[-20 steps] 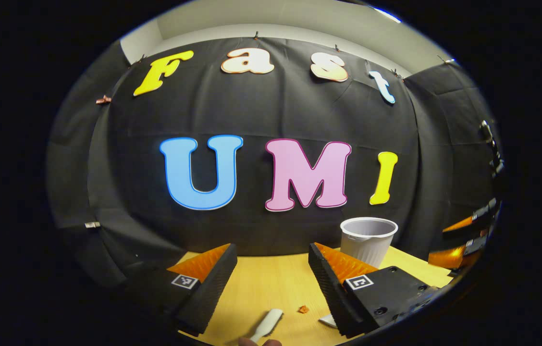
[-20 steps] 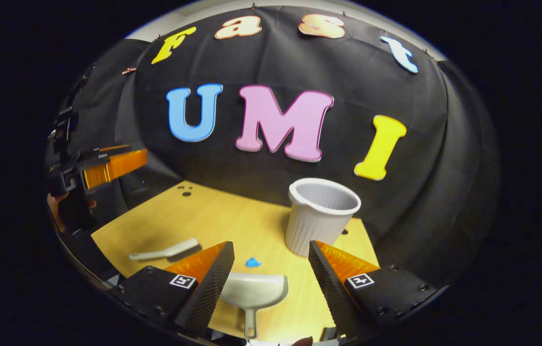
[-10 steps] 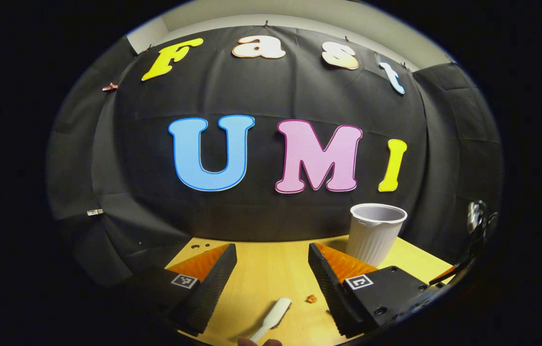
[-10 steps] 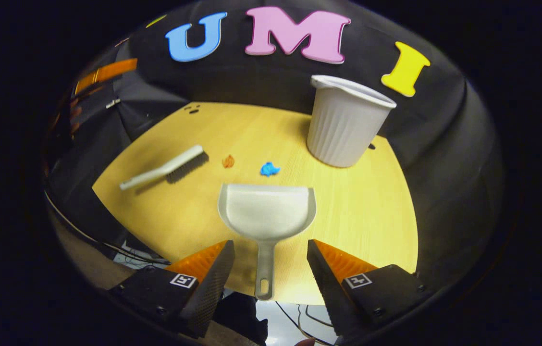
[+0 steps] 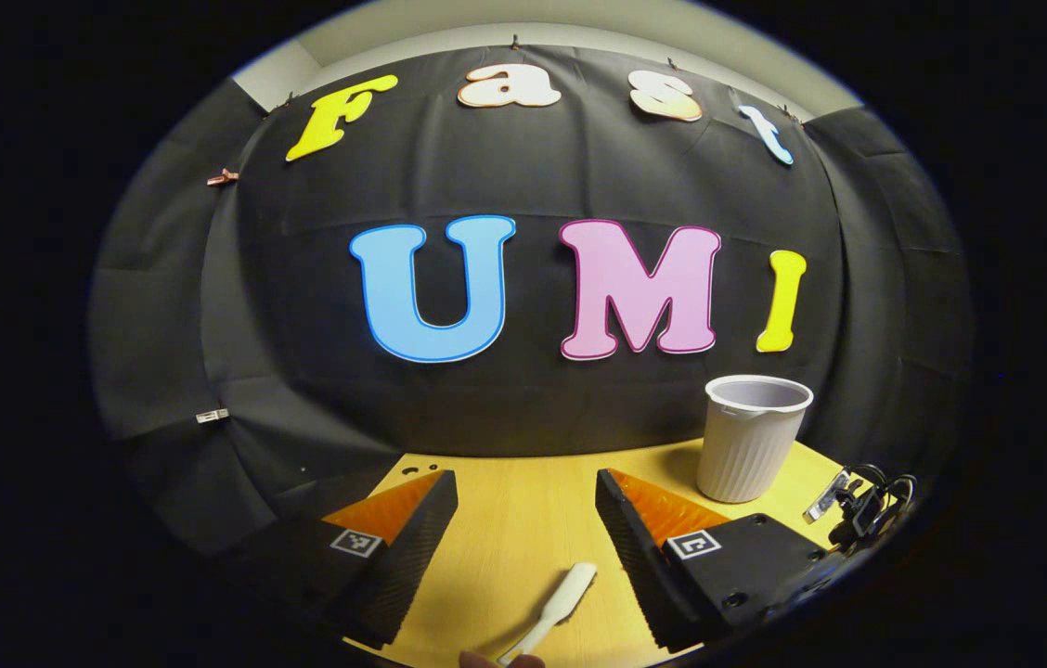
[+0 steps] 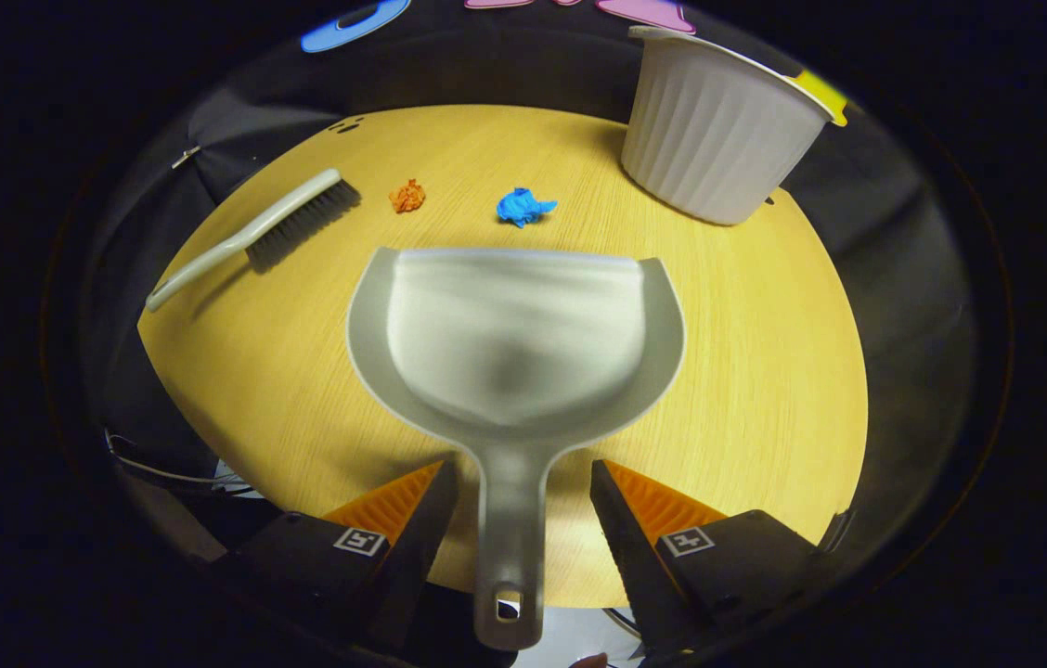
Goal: Pick up the small broom and dustpan from the desktop, sweep the trash into the dustpan with the broom, and then empty the trash into the garbage bin.
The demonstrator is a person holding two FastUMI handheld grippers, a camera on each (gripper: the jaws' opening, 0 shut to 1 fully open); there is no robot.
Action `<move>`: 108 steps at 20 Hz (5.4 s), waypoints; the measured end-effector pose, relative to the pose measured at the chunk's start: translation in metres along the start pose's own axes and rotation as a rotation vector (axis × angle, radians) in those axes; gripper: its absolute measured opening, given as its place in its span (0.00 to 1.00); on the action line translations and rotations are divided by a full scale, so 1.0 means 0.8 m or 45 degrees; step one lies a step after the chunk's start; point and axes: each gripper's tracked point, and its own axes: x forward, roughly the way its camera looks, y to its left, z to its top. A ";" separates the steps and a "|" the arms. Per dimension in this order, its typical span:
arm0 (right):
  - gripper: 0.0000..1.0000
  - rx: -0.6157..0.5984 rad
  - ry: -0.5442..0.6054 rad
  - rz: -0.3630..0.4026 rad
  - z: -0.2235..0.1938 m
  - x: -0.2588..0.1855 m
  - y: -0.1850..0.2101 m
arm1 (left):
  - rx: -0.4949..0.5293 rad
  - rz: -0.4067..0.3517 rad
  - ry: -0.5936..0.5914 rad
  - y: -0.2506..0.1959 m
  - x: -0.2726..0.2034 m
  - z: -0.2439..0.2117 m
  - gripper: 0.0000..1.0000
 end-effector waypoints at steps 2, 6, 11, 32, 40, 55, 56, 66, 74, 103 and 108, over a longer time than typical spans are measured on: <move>0.90 0.026 0.034 0.008 -0.001 0.009 0.003 | 0.012 0.011 0.009 0.002 -0.003 -0.003 0.96; 0.75 0.093 0.049 0.047 0.009 0.019 0.012 | 0.012 0.024 0.019 0.003 -0.009 -0.007 0.95; 0.39 0.083 0.048 0.046 0.012 0.020 0.010 | -0.003 0.030 0.047 0.005 -0.001 -0.019 0.95; 0.37 0.006 -0.101 0.016 -0.014 -0.101 -0.032 | 0.196 -0.432 1.134 -0.022 0.002 -0.343 0.91; 0.37 0.064 -0.064 -0.020 -0.044 -0.116 -0.044 | 0.259 -0.478 1.322 -0.036 0.033 -0.408 0.86; 0.37 -0.142 0.062 0.039 -0.044 -0.109 -0.034 | 0.290 -0.467 1.391 -0.040 0.071 -0.419 0.27; 0.36 -0.167 0.088 0.042 -0.041 -0.108 -0.035 | 0.300 -0.473 1.358 -0.043 0.079 -0.412 0.27; 0.37 -0.383 0.267 0.161 -0.015 -0.060 -0.061 | 0.399 -0.500 1.216 -0.093 0.175 -0.375 0.26; 0.37 -0.448 0.275 0.219 -0.004 -0.034 -0.070 | 0.435 -0.722 1.252 -0.194 0.163 -0.391 0.25; 0.34 0.010 -0.059 -0.026 0.029 -0.053 -0.097 | 0.112 -0.676 1.195 -0.114 0.079 -0.287 0.25; 0.36 0.149 -0.132 -0.190 0.073 -0.115 -0.132 | 0.056 -0.686 1.192 -0.078 0.066 -0.308 0.25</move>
